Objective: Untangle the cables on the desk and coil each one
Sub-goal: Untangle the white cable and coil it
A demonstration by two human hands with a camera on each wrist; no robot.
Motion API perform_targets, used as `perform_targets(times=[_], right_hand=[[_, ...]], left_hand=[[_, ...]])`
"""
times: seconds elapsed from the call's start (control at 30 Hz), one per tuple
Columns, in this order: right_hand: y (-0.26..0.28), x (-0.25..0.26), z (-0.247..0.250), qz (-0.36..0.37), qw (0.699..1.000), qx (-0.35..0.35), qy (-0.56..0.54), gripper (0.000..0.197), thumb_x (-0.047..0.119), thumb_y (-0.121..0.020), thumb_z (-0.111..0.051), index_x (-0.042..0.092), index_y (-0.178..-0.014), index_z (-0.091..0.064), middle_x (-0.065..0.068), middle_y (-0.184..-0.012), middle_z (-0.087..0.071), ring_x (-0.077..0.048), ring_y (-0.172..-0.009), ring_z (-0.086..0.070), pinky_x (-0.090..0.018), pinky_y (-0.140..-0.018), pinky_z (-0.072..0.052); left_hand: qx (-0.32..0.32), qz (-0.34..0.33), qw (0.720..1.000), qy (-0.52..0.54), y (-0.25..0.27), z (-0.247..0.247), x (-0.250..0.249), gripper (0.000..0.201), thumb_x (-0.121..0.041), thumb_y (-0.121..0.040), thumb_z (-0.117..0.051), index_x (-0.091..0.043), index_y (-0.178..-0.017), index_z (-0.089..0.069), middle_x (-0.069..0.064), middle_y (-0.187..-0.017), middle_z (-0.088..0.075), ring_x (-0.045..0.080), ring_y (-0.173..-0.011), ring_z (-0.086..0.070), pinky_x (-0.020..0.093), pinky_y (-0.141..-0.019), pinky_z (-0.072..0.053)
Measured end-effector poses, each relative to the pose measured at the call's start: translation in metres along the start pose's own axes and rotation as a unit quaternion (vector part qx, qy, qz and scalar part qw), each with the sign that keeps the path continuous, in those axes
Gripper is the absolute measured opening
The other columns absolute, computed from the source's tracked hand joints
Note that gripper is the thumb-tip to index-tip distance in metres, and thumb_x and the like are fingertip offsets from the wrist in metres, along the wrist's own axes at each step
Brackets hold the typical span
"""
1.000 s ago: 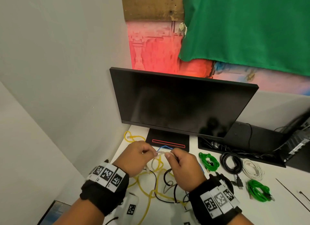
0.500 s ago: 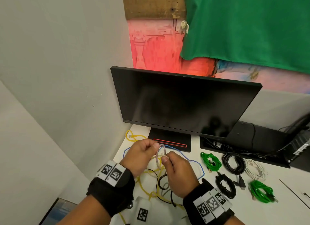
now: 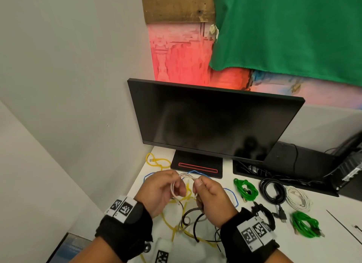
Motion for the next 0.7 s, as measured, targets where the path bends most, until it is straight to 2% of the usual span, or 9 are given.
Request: perform_targets(times=[0.07, 0.13, 0.23, 0.3, 0.37, 0.43, 0.5, 0.6, 0.7], right_hand=[[-0.001, 0.005, -0.001, 0.022, 1.0, -0.006, 0.003, 0.04, 0.064, -0.085, -0.045, 0.027, -0.072, -0.052, 0.011, -0.056, -0.043, -0.011, -0.053, -0.04, -0.031, -0.053, -0.036], [0.0, 0.008, -0.003, 0.04, 0.999, -0.01, 0.021, 0.032, 0.06, -0.084, -0.055, 0.029, -0.079, -0.052, 0.01, -0.063, -0.047, -0.01, -0.059, -0.044, -0.036, -0.057, -0.041], [0.004, -0.02, -0.005, 0.025, 0.987, 0.012, 0.158, 0.024, 0.051, -0.081, -0.064, 0.036, -0.097, -0.055, 0.015, -0.083, -0.058, -0.002, -0.073, -0.054, -0.019, -0.068, -0.046], [0.011, -0.057, -0.008, -0.015, 0.953, 0.061, 0.297, 0.021, 0.034, -0.092, -0.058, 0.032, -0.113, -0.058, 0.012, -0.106, -0.059, -0.002, -0.094, -0.057, -0.015, -0.083, -0.043], [0.024, -0.104, -0.007, -0.075, 0.907, 0.127, 0.394, 0.038, 0.019, -0.097, -0.044, 0.031, -0.132, -0.055, 0.001, -0.127, -0.054, -0.016, -0.115, -0.054, -0.026, -0.099, -0.042], [0.037, -0.136, -0.002, -0.109, 0.854, 0.189, 0.472, 0.054, 0.016, -0.095, -0.037, 0.04, -0.142, -0.045, -0.001, -0.135, -0.047, -0.025, -0.122, -0.048, -0.035, -0.102, -0.041], [0.038, -0.145, 0.005, -0.111, 0.833, 0.204, 0.502, 0.055, 0.016, -0.093, -0.037, 0.041, -0.14, -0.049, 0.001, -0.14, -0.043, -0.027, -0.125, -0.043, -0.037, -0.103, -0.04], [0.034, -0.141, 0.017, -0.137, 0.839, 0.196, 0.488, 0.049, 0.019, -0.092, -0.041, 0.036, -0.135, -0.056, 0.001, -0.145, -0.041, -0.025, -0.129, -0.044, -0.035, -0.106, -0.04], [0.023, -0.105, 0.034, -0.137, 0.902, 0.126, 0.39, 0.049, 0.036, -0.089, -0.052, 0.031, -0.137, -0.054, 0.006, -0.147, -0.04, -0.014, -0.129, -0.047, -0.026, -0.105, -0.038]], left_hand=[[0.004, 0.05, 0.996, 0.079, 0.001, -0.008, 0.006, 0.036, -0.034, -0.091, -0.056, -0.009, -0.064, -0.055, 0.008, -0.056, -0.044, 0.02, -0.051, -0.044, 0.032, -0.06, -0.044], [-0.01, 0.071, 0.993, 0.095, -0.002, -0.008, 0.005, 0.039, -0.037, -0.096, -0.048, -0.013, -0.067, -0.054, 0.0, -0.052, -0.033, 0.014, -0.044, -0.033, 0.027, -0.051, -0.04], [-0.041, 0.042, 0.99, 0.126, -0.01, 0.005, -0.017, 0.036, -0.037, -0.096, -0.048, -0.015, -0.068, -0.051, -0.005, -0.05, -0.027, 0.009, -0.04, -0.025, 0.023, -0.044, -0.035], [-0.049, 0.013, 0.986, 0.16, -0.015, 0.017, -0.037, 0.036, -0.037, -0.096, -0.047, -0.016, -0.067, -0.05, -0.007, -0.049, -0.03, 0.007, -0.038, -0.026, 0.021, -0.042, -0.033], [-0.049, -0.009, 0.981, 0.185, -0.018, 0.028, -0.056, 0.039, -0.037, -0.098, -0.046, -0.017, -0.065, -0.052, -0.008, -0.048, -0.031, 0.006, -0.037, -0.026, 0.02, -0.042, -0.03], [-0.048, -0.017, 0.984, 0.173, -0.019, 0.034, -0.066, 0.037, -0.038, -0.096, -0.048, -0.017, -0.066, -0.053, -0.008, -0.049, -0.032, 0.006, -0.038, -0.026, 0.02, -0.043, -0.031], [-0.058, -0.019, 0.987, 0.146, -0.018, 0.037, -0.067, 0.034, -0.038, -0.094, -0.051, -0.016, -0.068, -0.052, -0.007, -0.05, -0.031, 0.007, -0.039, -0.026, 0.022, -0.045, -0.033], [-0.079, -0.027, 0.988, 0.128, -0.016, 0.039, -0.066, 0.033, -0.036, -0.091, -0.054, -0.016, -0.065, -0.052, -0.005, -0.051, -0.034, 0.01, -0.042, -0.032, 0.024, -0.049, -0.04], [-0.08, -0.029, 0.99, 0.116, -0.014, 0.034, -0.065, 0.031, -0.035, -0.087, -0.057, -0.016, -0.063, -0.055, -0.003, -0.051, -0.039, 0.011, -0.042, -0.037, 0.025, -0.047, -0.043]])
Point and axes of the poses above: each hand's wrist, its own y-axis away from the middle knuckle, its own z-axis out of the back of the hand, x = y × z, the point moved 10 cm from there along -y, towards the middle knuckle
